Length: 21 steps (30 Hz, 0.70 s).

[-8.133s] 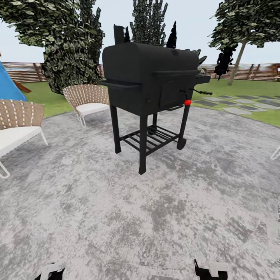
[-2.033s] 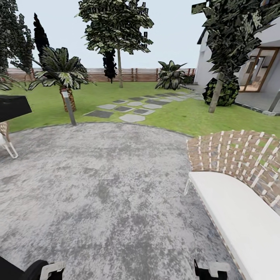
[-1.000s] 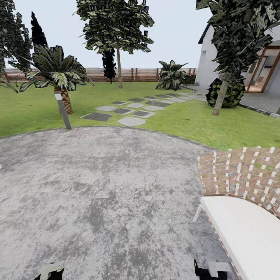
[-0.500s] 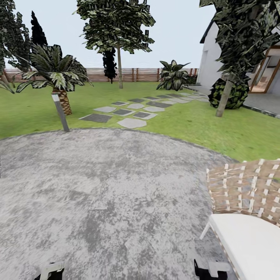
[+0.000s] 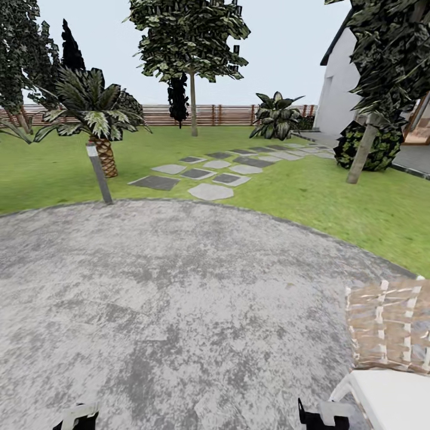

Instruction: In the garden, pick up the pesticide atomizer on the floor and spray pesticide onto both trees until each tree trunk is fully covered.

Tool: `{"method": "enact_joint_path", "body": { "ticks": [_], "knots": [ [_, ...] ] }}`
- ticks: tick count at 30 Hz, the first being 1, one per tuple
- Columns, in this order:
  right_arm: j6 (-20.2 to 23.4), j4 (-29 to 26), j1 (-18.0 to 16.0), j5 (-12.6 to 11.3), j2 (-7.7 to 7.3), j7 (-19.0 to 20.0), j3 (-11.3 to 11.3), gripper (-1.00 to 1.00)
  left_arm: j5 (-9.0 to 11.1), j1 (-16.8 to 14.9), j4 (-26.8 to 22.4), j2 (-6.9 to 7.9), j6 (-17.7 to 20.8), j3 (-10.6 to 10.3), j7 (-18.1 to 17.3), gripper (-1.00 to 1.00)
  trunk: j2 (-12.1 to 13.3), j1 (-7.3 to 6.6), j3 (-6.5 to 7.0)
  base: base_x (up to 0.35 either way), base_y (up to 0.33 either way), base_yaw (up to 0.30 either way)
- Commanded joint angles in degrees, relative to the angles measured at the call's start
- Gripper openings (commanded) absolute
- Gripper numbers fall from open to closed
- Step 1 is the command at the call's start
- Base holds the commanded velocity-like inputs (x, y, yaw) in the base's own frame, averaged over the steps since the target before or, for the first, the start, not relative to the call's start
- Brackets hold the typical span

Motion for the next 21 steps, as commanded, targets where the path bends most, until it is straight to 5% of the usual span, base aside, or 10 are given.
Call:
{"method": "enact_joint_path", "body": {
  "ticks": [1, 21],
  "knots": [
    [-0.14, 0.04, -0.03, 0.11, 0.0, -0.21, 0.05, 1.0, -0.45, -0.04, 0.05, -0.03, -0.19, 0.49, -0.36, -1.0, -0.02, 0.02, -0.05, 0.34, 0.0, 0.001],
    [-0.09, 0.04, -0.03, 0.11, 0.0, -0.21, 0.05, 1.0, -0.44, -0.05, 0.12, -0.03, -0.18, 0.49, -0.36, -1.0, -0.02, 0.02, -0.05, 0.34, 0.034, 0.0]
  ]
}}
